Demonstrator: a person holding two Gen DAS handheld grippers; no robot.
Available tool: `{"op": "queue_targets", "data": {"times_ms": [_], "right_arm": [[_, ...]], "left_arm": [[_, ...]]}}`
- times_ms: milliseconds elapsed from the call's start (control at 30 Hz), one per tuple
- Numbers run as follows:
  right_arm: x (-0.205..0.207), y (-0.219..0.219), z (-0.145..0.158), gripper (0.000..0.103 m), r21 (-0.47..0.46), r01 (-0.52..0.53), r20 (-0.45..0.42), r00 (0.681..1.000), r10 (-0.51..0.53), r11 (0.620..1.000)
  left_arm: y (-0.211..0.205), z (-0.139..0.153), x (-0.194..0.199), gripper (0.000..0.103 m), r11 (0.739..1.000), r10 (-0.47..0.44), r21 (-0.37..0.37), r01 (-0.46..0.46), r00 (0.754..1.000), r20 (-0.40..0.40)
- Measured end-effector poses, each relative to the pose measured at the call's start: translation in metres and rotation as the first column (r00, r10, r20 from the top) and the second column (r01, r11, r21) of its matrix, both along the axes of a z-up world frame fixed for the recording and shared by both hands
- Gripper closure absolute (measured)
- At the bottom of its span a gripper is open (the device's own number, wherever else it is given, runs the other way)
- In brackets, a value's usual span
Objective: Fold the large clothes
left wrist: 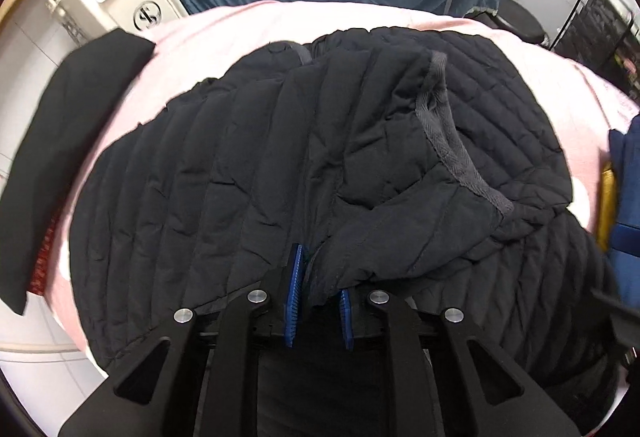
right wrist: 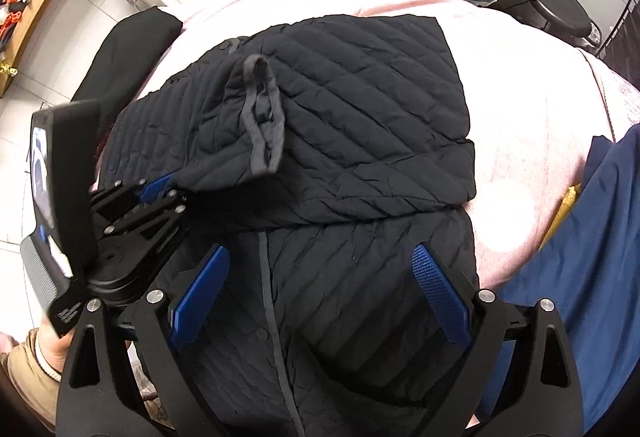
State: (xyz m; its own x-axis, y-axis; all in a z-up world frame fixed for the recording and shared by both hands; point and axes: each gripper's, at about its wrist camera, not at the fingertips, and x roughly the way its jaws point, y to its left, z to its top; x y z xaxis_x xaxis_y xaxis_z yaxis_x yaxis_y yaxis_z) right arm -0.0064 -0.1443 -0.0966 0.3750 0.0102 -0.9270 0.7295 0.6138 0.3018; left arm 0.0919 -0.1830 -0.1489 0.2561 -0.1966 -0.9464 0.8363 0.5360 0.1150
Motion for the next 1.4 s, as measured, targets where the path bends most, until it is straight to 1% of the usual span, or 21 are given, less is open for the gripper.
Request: {"op": "queue_targets", "data": {"times_ms": [133, 167, 200, 233, 267, 300, 333, 367, 400, 533, 600, 633, 733, 767, 867, 933, 1000, 1200, 1400], "right_arm": [[0.017, -0.002, 0.001, 0.011, -0.011, -0.012, 0.010, 1.000, 0.012, 1.000], [0.021, -0.002, 0.001, 0.011, -0.013, -0.019, 0.010, 1.000, 0.019, 1.000], [0.028, -0.002, 0.000, 0.011, -0.019, -0.030, 0.009, 1.000, 0.030, 0.999], [0.034, -0.002, 0.000, 0.011, -0.026, -0.039, 0.007, 0.999, 0.039, 0.999], [0.041, -0.001, 0.000, 0.011, -0.034, -0.048, 0.002, 0.999, 0.048, 0.998], [0.044, -0.001, 0.000, 0.011, -0.041, -0.053, -0.004, 0.999, 0.053, 0.998], [0.049, 0.000, 0.000, 0.011, -0.055, -0.058, -0.014, 0.998, 0.057, 0.997], [0.053, 0.000, 0.000, 0.011, -0.070, -0.062, -0.029, 0.998, 0.060, 0.996], [0.055, 0.000, 0.000, 0.011, -0.079, -0.064, -0.038, 0.997, 0.061, 0.995], [0.061, 0.003, -0.001, 0.011, -0.109, -0.087, -0.074, 0.994, 0.079, 0.990], [0.063, 0.004, -0.002, 0.011, -0.113, -0.096, -0.079, 0.993, 0.087, 0.989], [0.063, 0.005, -0.002, 0.011, -0.113, -0.100, -0.080, 0.993, 0.091, 0.989], [0.069, 0.009, -0.004, 0.011, -0.123, -0.127, -0.092, 0.989, 0.116, 0.984], [0.072, 0.011, -0.006, 0.011, -0.127, -0.140, -0.100, 0.987, 0.128, 0.982], [0.081, 0.016, -0.017, 0.011, -0.120, -0.183, -0.136, 0.977, 0.167, 0.976], [0.087, 0.017, -0.027, 0.011, -0.113, -0.206, -0.168, 0.968, 0.186, 0.972], [0.093, 0.018, -0.039, 0.011, -0.107, -0.228, -0.203, 0.958, 0.204, 0.968], [0.104, 0.010, -0.073, 0.011, -0.095, -0.248, -0.294, 0.932, 0.211, 0.964], [0.112, 0.005, -0.092, 0.011, -0.080, -0.256, -0.328, 0.919, 0.217, 0.963]], "left_arm": [[0.015, 0.008, -0.002, 0.080, 1.000, -0.028, -0.005, 0.028, 0.998, -0.062], [0.017, 0.009, -0.004, 0.074, 0.999, -0.035, 0.002, 0.036, 0.997, -0.069], [0.020, 0.009, -0.007, 0.071, 0.999, -0.042, 0.008, 0.043, 0.996, -0.077], [0.023, 0.008, -0.007, 0.062, 0.999, -0.048, 0.009, 0.049, 0.995, -0.087], [0.027, 0.008, -0.008, 0.042, 0.999, -0.050, 0.003, 0.050, 0.994, -0.098], [0.030, 0.007, -0.007, 0.028, 0.999, -0.043, 0.002, 0.043, 0.994, -0.100], [0.033, 0.008, -0.008, 0.010, 0.999, -0.032, -0.008, 0.031, 0.995, -0.097], [0.038, 0.011, -0.006, 0.009, 0.999, -0.015, -0.044, 0.011, 0.995, -0.094], [0.041, 0.013, -0.004, 0.009, 0.998, 0.002, -0.060, -0.008, 0.995, -0.095], [0.052, 0.020, 0.012, 0.009, 0.989, 0.077, -0.115, -0.096, 0.984, -0.163], [0.061, 0.024, 0.018, 0.009, 0.981, 0.111, -0.140, -0.137, 0.978, -0.177], [0.063, 0.026, 0.020, 0.010, 0.978, 0.122, -0.146, -0.148, 0.977, -0.174], [0.073, 0.026, 0.029, 0.012, 0.975, 0.153, -0.147, -0.169, 0.981, -0.118], [0.074, 0.023, 0.032, 0.015, 0.976, 0.159, -0.135, -0.172, 0.982, -0.103], [0.073, 0.007, 0.046, 0.020, 0.979, 0.184, -0.072, -0.192, 0.978, -0.101], [0.072, -0.005, 0.054, 0.020, 0.978, 0.198, -0.043, -0.204, 0.974, -0.107], [0.068, -0.018, 0.062, 0.020, 0.978, 0.206, -0.005, -0.208, 0.973, -0.109], [0.050, -0.045, 0.074, 0.018, 0.980, 0.198, 0.057, -0.193, 0.976, -0.094], [0.038, -0.061, 0.081, 0.013, 0.978, 0.201, 0.082, -0.194, 0.975, -0.090]]}}
